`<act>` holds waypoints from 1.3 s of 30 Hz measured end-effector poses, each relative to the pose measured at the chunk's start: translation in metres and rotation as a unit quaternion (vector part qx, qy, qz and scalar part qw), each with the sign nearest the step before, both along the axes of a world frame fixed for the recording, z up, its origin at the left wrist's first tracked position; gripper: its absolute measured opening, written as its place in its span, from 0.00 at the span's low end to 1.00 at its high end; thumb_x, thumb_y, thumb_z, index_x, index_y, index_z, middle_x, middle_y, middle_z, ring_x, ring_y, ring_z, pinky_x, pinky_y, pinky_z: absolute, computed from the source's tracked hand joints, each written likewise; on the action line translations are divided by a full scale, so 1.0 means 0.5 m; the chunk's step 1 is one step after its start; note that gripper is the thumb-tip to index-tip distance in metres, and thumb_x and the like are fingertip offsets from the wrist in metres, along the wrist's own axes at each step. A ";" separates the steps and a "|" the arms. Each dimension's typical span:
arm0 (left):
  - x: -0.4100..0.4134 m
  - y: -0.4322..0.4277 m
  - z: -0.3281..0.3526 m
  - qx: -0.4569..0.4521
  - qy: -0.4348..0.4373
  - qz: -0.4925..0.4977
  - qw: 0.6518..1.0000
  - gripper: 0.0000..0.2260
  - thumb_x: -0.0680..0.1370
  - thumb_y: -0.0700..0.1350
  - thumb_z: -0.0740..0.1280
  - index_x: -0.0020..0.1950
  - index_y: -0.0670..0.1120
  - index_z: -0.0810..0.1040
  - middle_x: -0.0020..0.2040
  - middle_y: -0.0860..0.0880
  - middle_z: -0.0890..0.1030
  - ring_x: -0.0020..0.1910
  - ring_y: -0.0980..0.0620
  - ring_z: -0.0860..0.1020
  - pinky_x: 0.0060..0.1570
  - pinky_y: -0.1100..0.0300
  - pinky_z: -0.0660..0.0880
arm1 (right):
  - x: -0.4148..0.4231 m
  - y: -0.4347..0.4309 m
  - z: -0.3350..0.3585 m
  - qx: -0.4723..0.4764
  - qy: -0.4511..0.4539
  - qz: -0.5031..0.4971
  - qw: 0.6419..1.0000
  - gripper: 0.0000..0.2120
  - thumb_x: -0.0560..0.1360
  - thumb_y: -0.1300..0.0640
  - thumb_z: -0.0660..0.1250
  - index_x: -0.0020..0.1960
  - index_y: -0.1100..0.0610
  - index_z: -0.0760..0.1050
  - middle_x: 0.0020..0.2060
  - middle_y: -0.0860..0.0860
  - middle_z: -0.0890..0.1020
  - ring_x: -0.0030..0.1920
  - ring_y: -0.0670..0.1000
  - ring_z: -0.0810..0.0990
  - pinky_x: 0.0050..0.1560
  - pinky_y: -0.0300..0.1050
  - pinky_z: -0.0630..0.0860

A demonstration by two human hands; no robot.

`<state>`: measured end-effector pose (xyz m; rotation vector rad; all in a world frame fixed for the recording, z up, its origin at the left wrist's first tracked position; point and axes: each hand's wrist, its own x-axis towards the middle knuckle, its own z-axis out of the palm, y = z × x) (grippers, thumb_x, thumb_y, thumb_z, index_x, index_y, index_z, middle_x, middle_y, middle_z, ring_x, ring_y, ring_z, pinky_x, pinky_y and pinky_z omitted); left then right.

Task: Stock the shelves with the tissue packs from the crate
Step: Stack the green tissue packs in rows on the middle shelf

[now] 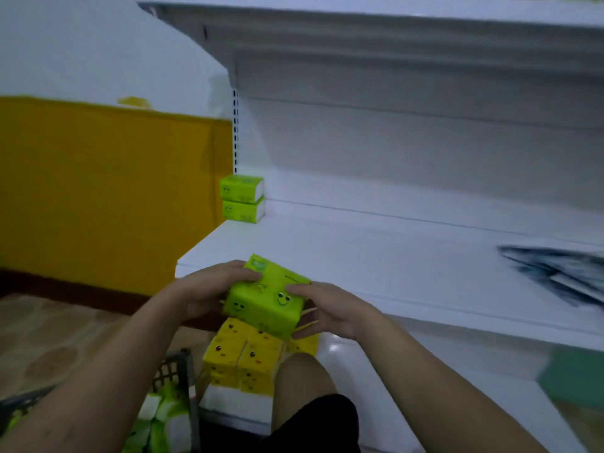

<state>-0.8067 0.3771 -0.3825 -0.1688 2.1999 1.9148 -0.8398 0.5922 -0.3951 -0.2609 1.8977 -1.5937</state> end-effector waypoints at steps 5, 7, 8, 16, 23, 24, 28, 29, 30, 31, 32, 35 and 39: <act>-0.045 0.065 0.101 0.016 0.100 0.107 0.989 0.20 0.77 0.51 0.69 0.68 0.51 0.72 0.57 0.48 0.80 0.53 0.46 0.80 0.48 0.51 0.78 | -0.035 0.052 0.107 -0.070 0.079 -0.111 0.988 0.08 0.77 0.53 0.66 0.51 0.57 0.75 0.41 0.57 0.79 0.35 0.55 0.80 0.38 0.47 0.80; -0.063 0.076 0.108 0.008 0.119 0.132 0.984 0.22 0.77 0.52 0.69 0.70 0.52 0.69 0.60 0.48 0.78 0.57 0.45 0.78 0.51 0.50 0.77 | -0.066 0.056 0.122 -0.066 0.102 -0.149 0.981 0.08 0.77 0.52 0.67 0.47 0.58 0.75 0.39 0.57 0.78 0.32 0.54 0.78 0.37 0.47 0.79; -0.072 0.079 0.104 -0.008 0.120 0.144 0.982 0.24 0.77 0.52 0.69 0.71 0.52 0.68 0.63 0.48 0.76 0.59 0.45 0.76 0.52 0.49 0.77 | -0.089 0.054 0.120 -0.060 0.107 -0.171 0.978 0.09 0.76 0.52 0.68 0.46 0.58 0.74 0.37 0.56 0.77 0.31 0.54 0.77 0.35 0.46 0.78; -0.142 0.036 0.019 -0.125 0.118 0.146 0.974 0.24 0.78 0.46 0.69 0.72 0.51 0.69 0.68 0.44 0.72 0.57 0.47 0.75 0.50 0.55 0.73 | -0.246 -0.005 0.036 0.277 0.212 -0.162 0.923 0.40 0.75 0.37 0.64 0.77 0.56 0.53 0.71 0.63 0.64 0.65 0.64 0.73 0.59 0.54 0.74; -0.250 -0.012 -0.013 -0.284 0.135 0.081 0.946 0.25 0.77 0.48 0.70 0.73 0.54 0.68 0.71 0.47 0.69 0.67 0.48 0.71 0.61 0.59 0.69 | -0.294 -0.072 0.018 0.468 0.378 0.011 0.799 0.34 0.75 0.41 0.65 0.76 0.40 0.55 0.75 0.58 0.54 0.68 0.63 0.65 0.64 0.53 0.67; -0.266 -0.020 -0.016 -0.313 0.133 0.071 0.938 0.26 0.77 0.49 0.69 0.73 0.54 0.67 0.72 0.47 0.68 0.69 0.48 0.69 0.64 0.58 0.68 | -0.306 -0.081 0.013 0.464 0.393 0.003 0.794 0.32 0.76 0.43 0.65 0.76 0.40 0.55 0.74 0.57 0.57 0.67 0.62 0.66 0.63 0.52 0.68; -0.321 -0.054 -0.031 -0.530 0.053 0.003 0.846 0.28 0.76 0.61 0.64 0.75 0.59 0.62 0.74 0.49 0.65 0.73 0.45 0.64 0.70 0.46 0.62 | -0.389 -0.128 -0.004 0.445 0.407 -0.045 0.797 0.29 0.76 0.46 0.64 0.74 0.46 0.60 0.71 0.56 0.63 0.64 0.61 0.69 0.58 0.50 0.70; -0.329 -0.064 -0.034 -0.577 0.021 -0.017 0.816 0.28 0.76 0.64 0.62 0.75 0.60 0.61 0.75 0.49 0.64 0.73 0.44 0.62 0.70 0.44 0.60 | -0.414 -0.140 -0.006 0.439 0.407 -0.057 0.799 0.29 0.75 0.46 0.65 0.73 0.48 0.61 0.70 0.56 0.64 0.64 0.61 0.69 0.58 0.50 0.71; -0.337 -0.072 -0.037 -0.600 -0.002 -0.029 0.799 0.28 0.76 0.65 0.61 0.75 0.60 0.61 0.75 0.49 0.63 0.73 0.43 0.62 0.69 0.43 0.59 | -0.439 -0.152 -0.008 0.434 0.408 -0.065 0.800 0.28 0.75 0.46 0.66 0.73 0.48 0.62 0.69 0.56 0.65 0.63 0.61 0.70 0.57 0.50 0.71; -0.345 -0.081 -0.039 -0.605 -0.012 -0.035 0.796 0.28 0.76 0.66 0.60 0.74 0.60 0.63 0.74 0.48 0.63 0.72 0.43 0.62 0.68 0.42 0.61 | -0.466 -0.164 -0.010 0.433 0.409 -0.070 0.801 0.28 0.75 0.46 0.66 0.72 0.49 0.63 0.68 0.56 0.66 0.63 0.61 0.71 0.57 0.50 0.71; -0.354 -0.091 -0.038 -0.601 -0.012 -0.036 0.798 0.27 0.76 0.66 0.61 0.74 0.60 0.64 0.73 0.49 0.63 0.72 0.43 0.63 0.68 0.42 0.63 | -0.494 -0.178 -0.011 0.432 0.409 -0.072 0.800 0.27 0.74 0.47 0.67 0.71 0.49 0.64 0.67 0.56 0.67 0.62 0.62 0.71 0.58 0.50 0.72; -0.374 -0.114 -0.031 -0.603 -0.010 -0.058 0.796 0.24 0.76 0.65 0.62 0.71 0.63 0.66 0.71 0.50 0.64 0.71 0.44 0.62 0.65 0.42 0.65 | -0.571 -0.218 -0.015 0.421 0.411 -0.071 0.805 0.23 0.74 0.53 0.65 0.68 0.50 0.67 0.65 0.57 0.70 0.61 0.62 0.73 0.58 0.50 0.72; -0.389 -0.150 -0.029 -0.583 -0.017 -0.093 0.807 0.22 0.77 0.64 0.62 0.70 0.65 0.66 0.71 0.52 0.62 0.70 0.45 0.61 0.67 0.39 0.62 | -0.648 -0.270 -0.019 0.407 0.424 -0.068 0.806 0.22 0.74 0.56 0.64 0.68 0.48 0.70 0.64 0.57 0.71 0.61 0.62 0.74 0.58 0.51 0.73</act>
